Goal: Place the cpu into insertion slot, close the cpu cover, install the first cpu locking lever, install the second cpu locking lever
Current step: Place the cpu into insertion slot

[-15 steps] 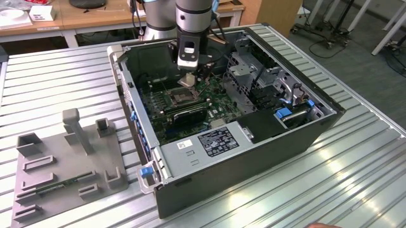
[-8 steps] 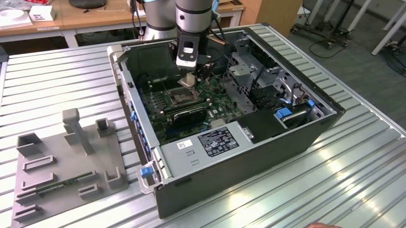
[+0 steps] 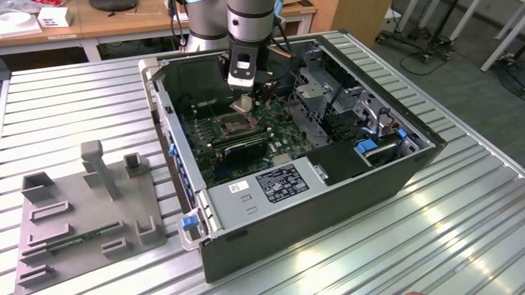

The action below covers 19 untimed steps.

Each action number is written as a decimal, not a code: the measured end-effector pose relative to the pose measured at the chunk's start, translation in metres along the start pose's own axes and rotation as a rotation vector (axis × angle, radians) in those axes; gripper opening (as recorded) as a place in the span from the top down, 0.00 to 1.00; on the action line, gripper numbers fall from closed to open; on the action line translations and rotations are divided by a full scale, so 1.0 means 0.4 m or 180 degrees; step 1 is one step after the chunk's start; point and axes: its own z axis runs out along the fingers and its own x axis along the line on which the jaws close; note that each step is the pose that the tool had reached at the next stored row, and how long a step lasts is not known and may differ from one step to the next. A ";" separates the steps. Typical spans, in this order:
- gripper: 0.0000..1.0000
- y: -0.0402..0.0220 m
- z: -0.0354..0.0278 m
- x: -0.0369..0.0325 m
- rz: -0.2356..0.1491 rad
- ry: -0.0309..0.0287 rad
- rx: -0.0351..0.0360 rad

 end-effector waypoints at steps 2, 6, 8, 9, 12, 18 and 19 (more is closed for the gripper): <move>0.46 0.000 0.000 0.000 0.0007 -0.0001 0.0000; 0.46 0.000 0.002 0.000 0.0205 -0.0023 -0.0006; 0.46 0.000 0.002 0.000 0.0319 -0.0036 -0.0010; 0.46 0.000 0.003 0.000 0.0376 -0.0043 -0.0012; 0.46 -0.001 0.004 0.000 0.0552 -0.0063 -0.0017; 0.46 -0.001 0.006 0.000 0.0667 -0.0077 -0.0020; 0.46 -0.001 0.006 0.000 0.0668 -0.0077 -0.0020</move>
